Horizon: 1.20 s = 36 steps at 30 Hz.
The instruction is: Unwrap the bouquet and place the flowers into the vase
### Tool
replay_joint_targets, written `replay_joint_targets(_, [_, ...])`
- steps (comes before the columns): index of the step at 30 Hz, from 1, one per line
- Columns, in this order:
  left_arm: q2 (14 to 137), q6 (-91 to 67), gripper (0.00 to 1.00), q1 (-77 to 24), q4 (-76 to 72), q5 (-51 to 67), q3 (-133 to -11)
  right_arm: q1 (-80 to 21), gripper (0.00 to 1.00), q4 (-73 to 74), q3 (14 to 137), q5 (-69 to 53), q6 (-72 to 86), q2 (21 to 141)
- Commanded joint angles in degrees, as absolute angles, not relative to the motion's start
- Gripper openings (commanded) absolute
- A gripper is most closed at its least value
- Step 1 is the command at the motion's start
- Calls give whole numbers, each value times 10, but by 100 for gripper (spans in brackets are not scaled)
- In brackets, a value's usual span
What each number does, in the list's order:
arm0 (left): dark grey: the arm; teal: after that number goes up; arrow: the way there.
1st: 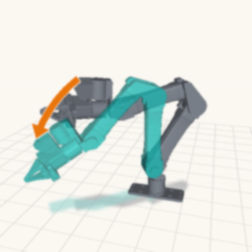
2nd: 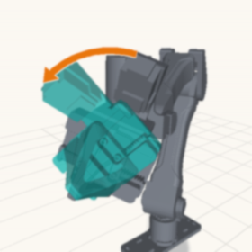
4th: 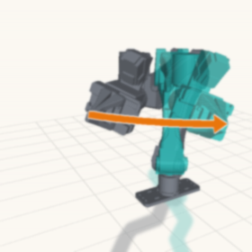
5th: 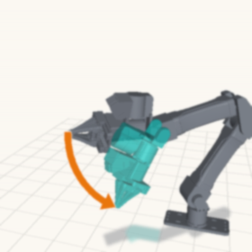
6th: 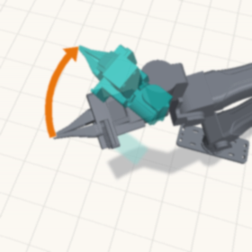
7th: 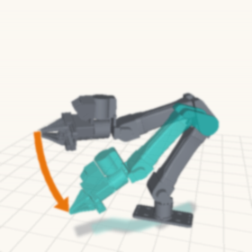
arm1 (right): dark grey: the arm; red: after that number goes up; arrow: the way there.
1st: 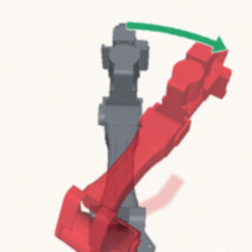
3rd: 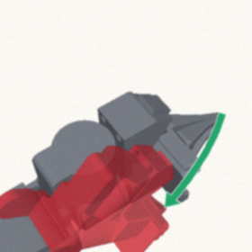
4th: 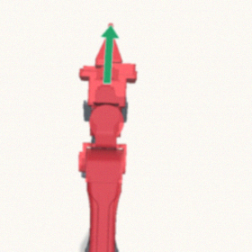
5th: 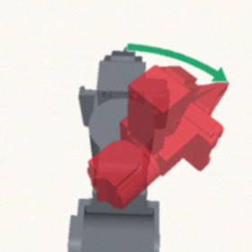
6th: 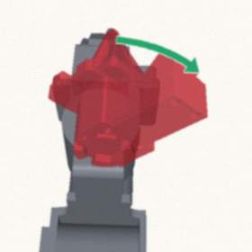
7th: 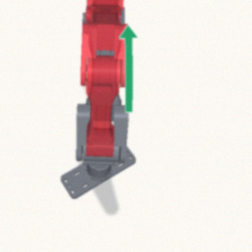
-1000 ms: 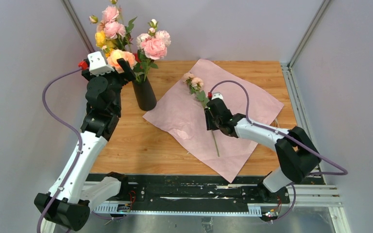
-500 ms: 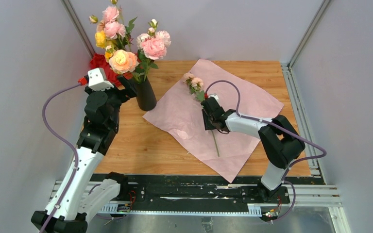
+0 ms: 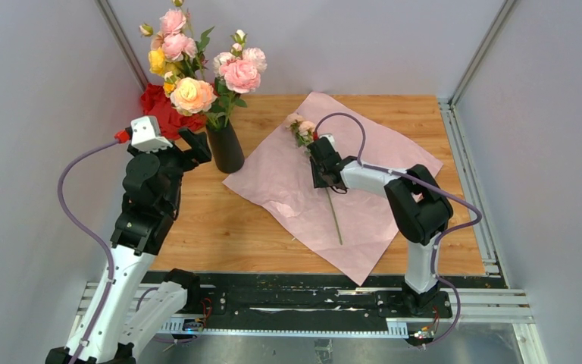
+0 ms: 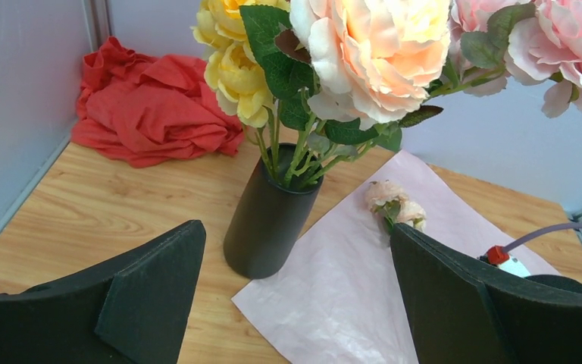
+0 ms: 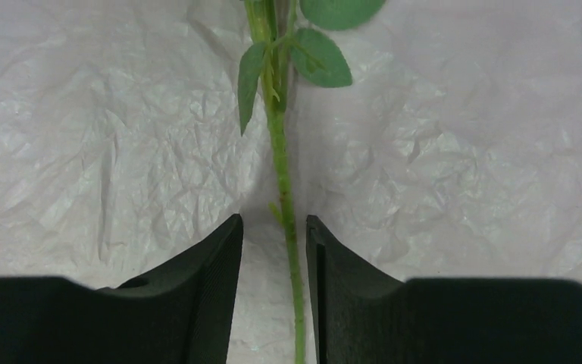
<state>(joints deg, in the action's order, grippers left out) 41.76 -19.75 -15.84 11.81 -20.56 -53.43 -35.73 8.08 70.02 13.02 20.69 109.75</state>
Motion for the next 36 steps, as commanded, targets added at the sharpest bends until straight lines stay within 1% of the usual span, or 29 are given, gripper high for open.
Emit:
replay_joint_targets(1, [414,-195,100,-156,151,-184,-557,-347,34,115,705,129,201,1127])
replay_joint_targets(3, [414,-201,100,-156,154,-175,-560,-346,19,115,707,125,203,1133])
replay_joint_targets(4, [413,-204,100,-156,155,-171,-560,-346,9,116,707,124,204,1134])
replay_joint_targets(5, [411,-207,100,-156,155,-166,-561,-346,2,116,706,123,205,1134])
replay_joint_targets(6, [411,-209,100,-155,154,-163,-561,-346,0,116,706,123,206,1134])
replay_joint_targets(13, [398,-203,100,-156,173,-119,-579,-346,0,99,689,88,203,1092])
replay_joint_targets(19, [393,-202,100,-156,184,-32,-586,-348,0,75,650,66,206,995])
replay_joint_targets(27, [421,-212,100,-156,153,70,-570,-353,0,80,618,68,198,887])
replay_joint_targets(30, [447,-230,100,-156,127,137,-567,-353,0,83,612,70,194,876])
replay_joint_targets(33, [478,-264,100,-160,88,212,-559,-354,0,85,610,72,195,895])
replay_joint_targets(36, [499,-263,100,-189,78,221,-553,-353,0,70,596,61,204,915])
